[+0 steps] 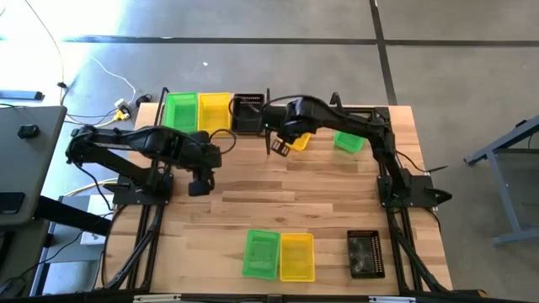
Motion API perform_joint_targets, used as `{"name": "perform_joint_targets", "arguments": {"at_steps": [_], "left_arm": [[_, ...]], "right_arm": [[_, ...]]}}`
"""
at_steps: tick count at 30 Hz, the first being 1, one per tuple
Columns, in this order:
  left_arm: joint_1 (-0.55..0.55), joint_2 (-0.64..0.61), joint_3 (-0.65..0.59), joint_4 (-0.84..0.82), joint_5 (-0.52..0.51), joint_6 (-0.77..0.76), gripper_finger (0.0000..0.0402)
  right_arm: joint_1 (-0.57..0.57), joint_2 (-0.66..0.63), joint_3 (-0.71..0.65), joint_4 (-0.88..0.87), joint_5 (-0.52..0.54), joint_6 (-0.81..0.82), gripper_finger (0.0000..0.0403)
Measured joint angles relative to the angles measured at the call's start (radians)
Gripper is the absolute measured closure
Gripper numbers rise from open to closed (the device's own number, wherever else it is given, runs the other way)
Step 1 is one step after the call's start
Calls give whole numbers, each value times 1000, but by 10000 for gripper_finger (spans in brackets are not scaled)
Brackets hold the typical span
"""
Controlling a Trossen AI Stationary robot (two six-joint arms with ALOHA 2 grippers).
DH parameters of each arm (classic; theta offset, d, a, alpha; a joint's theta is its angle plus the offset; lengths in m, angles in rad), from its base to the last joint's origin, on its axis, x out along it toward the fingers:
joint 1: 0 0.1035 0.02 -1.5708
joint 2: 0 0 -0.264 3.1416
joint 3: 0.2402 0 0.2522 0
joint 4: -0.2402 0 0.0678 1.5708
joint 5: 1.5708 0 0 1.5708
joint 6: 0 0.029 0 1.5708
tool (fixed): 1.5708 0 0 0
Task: Stack baskets on shelf by color
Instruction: Stack the bottom green bin on top of the green bin on the shelf
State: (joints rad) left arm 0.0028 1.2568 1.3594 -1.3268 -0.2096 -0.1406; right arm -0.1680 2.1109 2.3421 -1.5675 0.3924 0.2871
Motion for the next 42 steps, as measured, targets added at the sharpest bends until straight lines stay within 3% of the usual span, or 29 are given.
{"name": "perform_joint_targets", "arguments": {"at_steps": [14,25,33,42], "left_arm": [[-185,0,-1,159,5,-63,284],[-317,14,-1,343,7,-145,284],[-388,72,-2,462,-10,-145,284],[-435,189,-2,554,-15,-129,284]], "right_arm": [[118,0,-2,-3,66,99,304],[88,-15,13,4,66,84,304],[29,-113,13,15,-30,75,304],[66,-239,13,10,3,75,304]]}}
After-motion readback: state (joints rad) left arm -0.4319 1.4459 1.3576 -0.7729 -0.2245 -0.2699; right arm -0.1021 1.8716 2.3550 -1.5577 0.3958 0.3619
